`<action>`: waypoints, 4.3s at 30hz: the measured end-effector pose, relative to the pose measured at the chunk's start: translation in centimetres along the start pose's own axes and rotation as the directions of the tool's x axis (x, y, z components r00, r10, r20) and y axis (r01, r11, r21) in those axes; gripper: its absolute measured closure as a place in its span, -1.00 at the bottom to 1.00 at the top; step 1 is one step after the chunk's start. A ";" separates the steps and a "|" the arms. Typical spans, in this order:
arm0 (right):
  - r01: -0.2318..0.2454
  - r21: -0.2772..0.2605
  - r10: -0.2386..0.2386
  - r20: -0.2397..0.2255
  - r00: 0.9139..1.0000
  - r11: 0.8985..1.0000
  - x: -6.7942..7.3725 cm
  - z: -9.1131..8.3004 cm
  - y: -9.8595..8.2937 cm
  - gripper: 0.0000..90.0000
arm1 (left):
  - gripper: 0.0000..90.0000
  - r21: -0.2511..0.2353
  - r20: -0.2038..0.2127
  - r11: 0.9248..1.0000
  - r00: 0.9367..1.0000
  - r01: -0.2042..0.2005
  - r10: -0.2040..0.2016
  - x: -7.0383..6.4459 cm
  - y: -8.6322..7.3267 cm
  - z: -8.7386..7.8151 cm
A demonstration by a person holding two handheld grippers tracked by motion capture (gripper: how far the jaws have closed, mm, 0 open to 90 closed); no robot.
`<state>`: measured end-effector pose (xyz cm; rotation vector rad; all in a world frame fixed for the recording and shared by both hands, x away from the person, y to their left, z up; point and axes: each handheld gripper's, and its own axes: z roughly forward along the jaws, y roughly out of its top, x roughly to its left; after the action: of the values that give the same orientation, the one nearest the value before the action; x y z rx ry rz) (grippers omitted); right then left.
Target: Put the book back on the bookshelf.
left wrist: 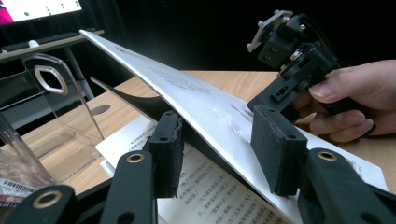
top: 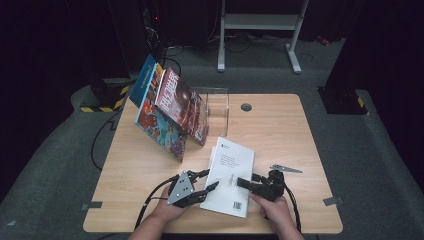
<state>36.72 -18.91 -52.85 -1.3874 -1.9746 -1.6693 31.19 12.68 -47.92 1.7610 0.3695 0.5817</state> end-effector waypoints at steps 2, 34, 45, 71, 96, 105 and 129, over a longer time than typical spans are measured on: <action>0.006 -0.004 -0.006 0.004 1.000 1.000 0.1 0.0 0.0 -0.84 | 0.22 0.002 0.001 1.000 1.000 0.006 -0.006 0.1 0.0 0.0; 0.136 -0.078 -0.127 0.111 0.986 0.988 2.1 -2.0 0.7 -0.42 | 0.23 0.111 0.002 0.981 0.987 0.159 -0.160 1.2 -0.3 1.0; 0.216 -0.127 -0.192 0.180 0.965 0.968 3.2 -2.3 0.8 -0.32 | 0.24 0.120 -0.020 0.963 0.970 0.241 -0.240 1.5 -0.9 1.7; 0.378 -0.162 -0.330 0.262 0.907 0.911 4.9 -3.2 1.6 -0.20 | 0.30 0.054 -0.105 0.949 0.947 0.311 -0.305 1.4 -0.1 2.8; 0.464 -0.208 -0.397 0.293 0.870 0.861 5.5 -3.5 2.6 -0.09 | 0.29 0.025 -0.165 0.967 0.955 0.252 -0.245 1.4 0.2 3.9; 0.495 -0.217 -0.423 0.308 0.852 0.841 5.4 -3.5 2.5 -0.10 | 0.29 0.036 -0.182 0.978 0.964 0.205 -0.196 1.2 0.2 4.2; 0.528 -0.227 -0.463 0.283 0.840 0.818 6.7 -4.2 0.3 -0.18 | 0.31 0.109 -0.174 0.964 0.960 0.241 -0.220 -0.6 -0.5 2.4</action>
<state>31.66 -19.07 -46.71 -1.2487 -2.4581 -2.2033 32.06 10.59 -48.98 1.7675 0.7296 0.5420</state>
